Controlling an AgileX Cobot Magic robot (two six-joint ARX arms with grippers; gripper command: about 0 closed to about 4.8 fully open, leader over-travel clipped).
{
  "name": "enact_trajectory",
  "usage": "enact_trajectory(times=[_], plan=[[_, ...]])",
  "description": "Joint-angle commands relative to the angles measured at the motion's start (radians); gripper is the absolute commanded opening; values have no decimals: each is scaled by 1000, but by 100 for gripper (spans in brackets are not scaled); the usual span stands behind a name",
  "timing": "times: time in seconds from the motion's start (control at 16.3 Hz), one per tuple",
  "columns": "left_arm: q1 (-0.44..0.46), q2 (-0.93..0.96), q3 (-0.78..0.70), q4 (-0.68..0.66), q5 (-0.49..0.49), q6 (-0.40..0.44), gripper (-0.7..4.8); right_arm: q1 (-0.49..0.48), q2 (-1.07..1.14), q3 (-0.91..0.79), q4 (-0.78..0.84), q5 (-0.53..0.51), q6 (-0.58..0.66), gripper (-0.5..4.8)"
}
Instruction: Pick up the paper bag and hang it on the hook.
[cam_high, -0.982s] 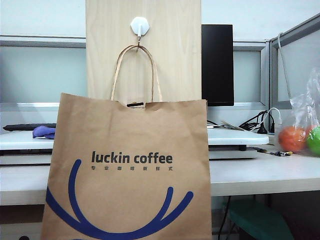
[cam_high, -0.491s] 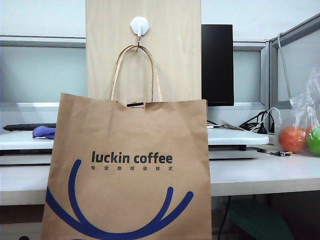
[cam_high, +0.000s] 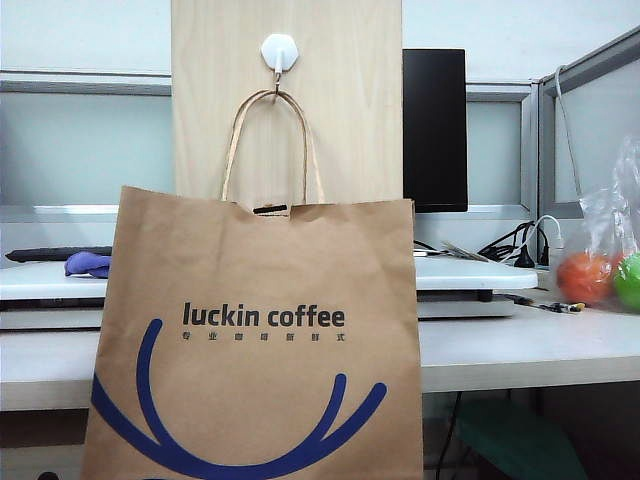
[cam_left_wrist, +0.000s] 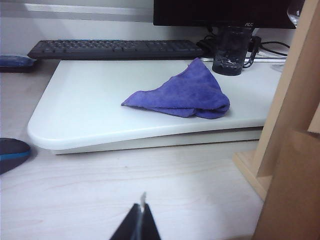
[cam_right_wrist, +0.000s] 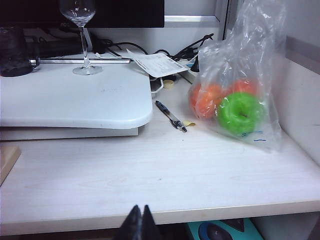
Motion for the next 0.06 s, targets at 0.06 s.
enact_trajectory(times=[0.06], plan=[[0,0,1,7,4,4,-6,1,0,-4,14,-2,4,-4]])
